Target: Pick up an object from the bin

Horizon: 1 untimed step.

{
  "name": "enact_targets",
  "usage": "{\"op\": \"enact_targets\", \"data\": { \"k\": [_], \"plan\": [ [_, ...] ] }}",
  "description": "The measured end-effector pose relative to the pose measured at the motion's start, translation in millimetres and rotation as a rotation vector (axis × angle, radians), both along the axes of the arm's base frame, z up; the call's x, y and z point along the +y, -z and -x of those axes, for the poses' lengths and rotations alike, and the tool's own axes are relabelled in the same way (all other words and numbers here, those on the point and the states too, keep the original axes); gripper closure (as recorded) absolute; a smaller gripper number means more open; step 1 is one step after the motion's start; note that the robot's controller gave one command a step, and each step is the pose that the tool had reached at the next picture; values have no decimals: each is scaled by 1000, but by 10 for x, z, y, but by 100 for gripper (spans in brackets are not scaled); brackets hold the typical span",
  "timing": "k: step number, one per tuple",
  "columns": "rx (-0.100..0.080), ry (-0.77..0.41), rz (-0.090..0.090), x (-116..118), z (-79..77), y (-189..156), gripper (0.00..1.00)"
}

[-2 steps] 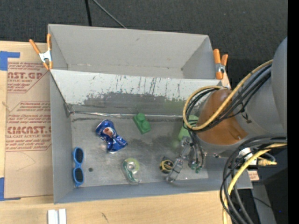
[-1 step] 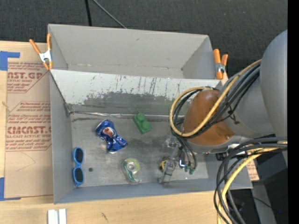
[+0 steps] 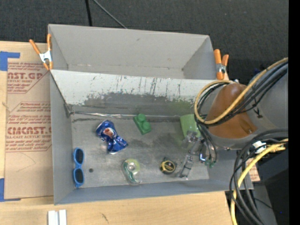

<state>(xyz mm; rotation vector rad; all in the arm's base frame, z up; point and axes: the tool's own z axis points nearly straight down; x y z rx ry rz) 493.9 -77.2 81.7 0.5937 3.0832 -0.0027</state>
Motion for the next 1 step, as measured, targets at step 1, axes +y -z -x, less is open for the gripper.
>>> {"op": "enact_targets", "data": {
  "k": [1],
  "plan": [
    [0, -225, -4, 585, -219, 125, 0]
  ]
}}
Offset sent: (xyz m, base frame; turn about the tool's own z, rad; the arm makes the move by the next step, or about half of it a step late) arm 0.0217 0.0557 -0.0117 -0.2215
